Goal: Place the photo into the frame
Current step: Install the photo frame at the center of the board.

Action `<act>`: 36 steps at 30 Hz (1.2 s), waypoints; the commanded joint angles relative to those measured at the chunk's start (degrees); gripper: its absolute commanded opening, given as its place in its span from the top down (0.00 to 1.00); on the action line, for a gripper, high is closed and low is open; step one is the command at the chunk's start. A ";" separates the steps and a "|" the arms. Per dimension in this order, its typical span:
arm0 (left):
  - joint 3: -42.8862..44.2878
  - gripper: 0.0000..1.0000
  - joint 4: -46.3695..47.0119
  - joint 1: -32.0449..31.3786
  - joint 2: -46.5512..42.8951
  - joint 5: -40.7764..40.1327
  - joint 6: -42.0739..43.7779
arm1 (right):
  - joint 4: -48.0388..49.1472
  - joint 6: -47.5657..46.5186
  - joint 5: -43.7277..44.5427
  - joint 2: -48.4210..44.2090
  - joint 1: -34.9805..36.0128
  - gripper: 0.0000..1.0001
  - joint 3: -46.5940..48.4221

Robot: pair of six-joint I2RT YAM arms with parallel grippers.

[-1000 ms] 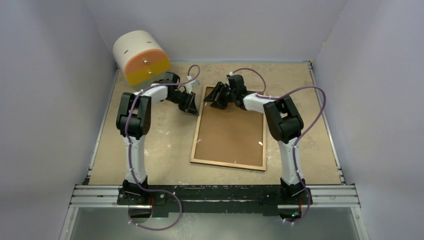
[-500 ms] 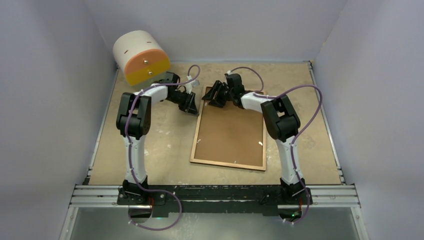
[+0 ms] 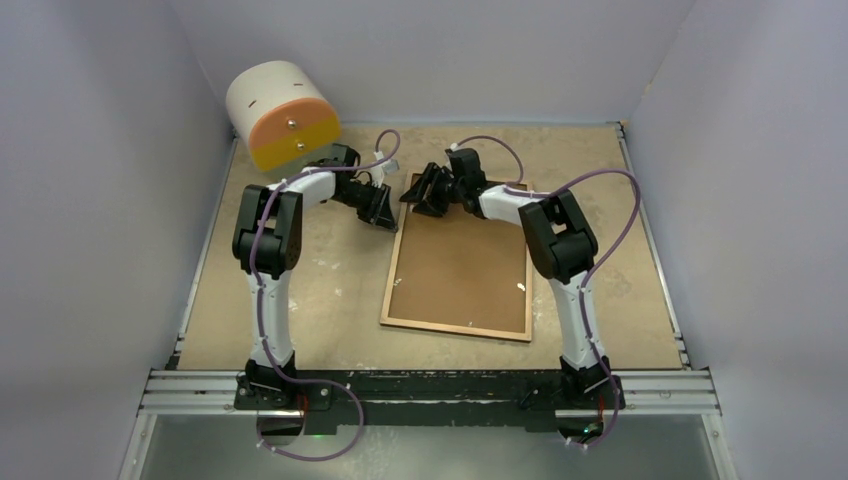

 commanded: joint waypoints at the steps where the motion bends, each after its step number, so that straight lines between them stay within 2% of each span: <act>1: -0.97 0.79 1.25 -1.57 0.14 -2.50 0.91 | -2.28 0.33 -0.23 1.79 0.83 0.44 1.63; 9: -0.81 0.79 1.24 -1.66 0.45 -2.59 0.96 | -1.02 0.83 1.05 2.64 0.84 0.44 1.45; 22: -1.36 0.79 1.50 -2.25 0.58 -2.62 1.19 | 5.59 7.34 3.13 2.63 1.99 0.44 -2.55; 29: -1.49 0.80 1.25 -2.27 0.28 -2.98 1.74 | 4.04 6.76 0.55 2.36 1.91 0.44 -1.98; 33: -1.61 0.80 1.07 -2.27 0.11 -2.85 1.71 | 1.84 4.30 -2.30 3.72 1.82 0.44 1.60; 36: -1.59 0.80 0.61 -2.19 -0.30 -2.99 2.21 | -0.73 1.38 -1.14 2.54 0.78 0.43 2.77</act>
